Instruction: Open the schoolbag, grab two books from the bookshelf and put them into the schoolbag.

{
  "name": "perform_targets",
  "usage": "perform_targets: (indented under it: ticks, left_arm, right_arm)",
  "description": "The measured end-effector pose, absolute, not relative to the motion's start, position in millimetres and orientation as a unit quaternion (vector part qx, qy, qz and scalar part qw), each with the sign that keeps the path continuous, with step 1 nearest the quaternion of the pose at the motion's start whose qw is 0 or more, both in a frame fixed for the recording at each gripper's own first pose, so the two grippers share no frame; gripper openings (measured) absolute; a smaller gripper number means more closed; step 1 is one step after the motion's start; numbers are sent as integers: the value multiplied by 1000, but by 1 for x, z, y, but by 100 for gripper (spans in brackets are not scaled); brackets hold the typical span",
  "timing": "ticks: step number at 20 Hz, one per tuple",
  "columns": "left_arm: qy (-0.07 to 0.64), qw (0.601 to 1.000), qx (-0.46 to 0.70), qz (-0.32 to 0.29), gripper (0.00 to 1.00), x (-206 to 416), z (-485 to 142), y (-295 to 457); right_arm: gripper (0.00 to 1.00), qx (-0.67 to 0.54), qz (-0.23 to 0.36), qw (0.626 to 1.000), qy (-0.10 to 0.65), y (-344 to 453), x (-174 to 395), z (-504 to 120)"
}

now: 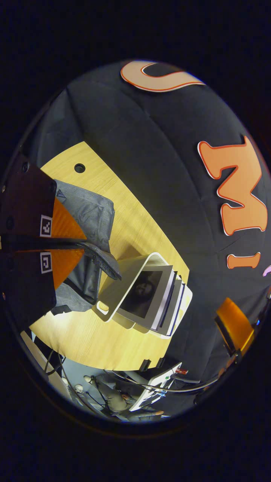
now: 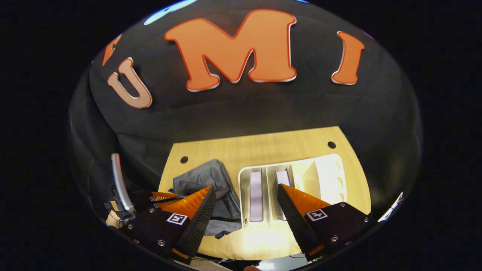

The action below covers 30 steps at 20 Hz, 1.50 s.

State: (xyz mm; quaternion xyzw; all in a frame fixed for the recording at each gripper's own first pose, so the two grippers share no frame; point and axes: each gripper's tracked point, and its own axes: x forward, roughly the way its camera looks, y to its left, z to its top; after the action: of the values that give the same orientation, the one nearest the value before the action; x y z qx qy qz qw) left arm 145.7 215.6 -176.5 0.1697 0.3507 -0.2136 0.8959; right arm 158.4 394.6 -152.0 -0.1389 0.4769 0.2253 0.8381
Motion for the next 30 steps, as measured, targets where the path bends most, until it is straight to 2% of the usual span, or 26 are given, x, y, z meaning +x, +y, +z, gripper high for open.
perform_targets:
  ticks: [5, 15, 16, 17, 18, 19, 20, 21, 22, 24, 25, 30]
  left_arm:
    - [348, 907, 130, -197, 0, 156, -173, 236]
    - [352, 909, 110, -192, 0, 153, -177, 239]
    - [353, 909, 110, -193, 0, 153, -177, 238]
    - [353, 909, 109, -192, 1, 153, -177, 238]
    - [353, 909, 109, -191, 1, 152, -176, 239]
    - [354, 909, 109, -191, 1, 152, -177, 239]
    - [354, 909, 108, -192, 1, 152, -177, 238]
    - [355, 909, 106, -192, 1, 151, -178, 238]
    - [355, 909, 106, -192, 1, 151, -177, 237]
    - [356, 908, 103, -193, 0, 150, -179, 238]
    - [357, 908, 102, -194, 1, 150, -180, 237]
    - [362, 907, 94, -194, 0, 151, -185, 239]
  right_arm:
    - [99, -193, 209, 768, 574, 393, 159, -227]
    - [98, -212, 159, 737, 622, 373, 172, -280]
    - [95, -212, 158, 735, 625, 373, 173, -285]
    - [87, -209, 156, 733, 629, 373, 171, -291]
    - [83, -208, 153, 731, 632, 373, 171, -296]
    - [66, -208, 149, 732, 632, 373, 172, -300]
    - [70, -212, 146, 732, 631, 371, 172, -305]
    - [50, -214, 140, 732, 632, 368, 173, -306]
    - [51, -209, 135, 733, 633, 370, 174, -307]
    - [29, -209, 136, 733, 633, 371, 174, -306]
    - [36, -211, 135, 733, 632, 370, 174, -305]
    - [32, -210, 142, 744, 618, 375, 174, -281]
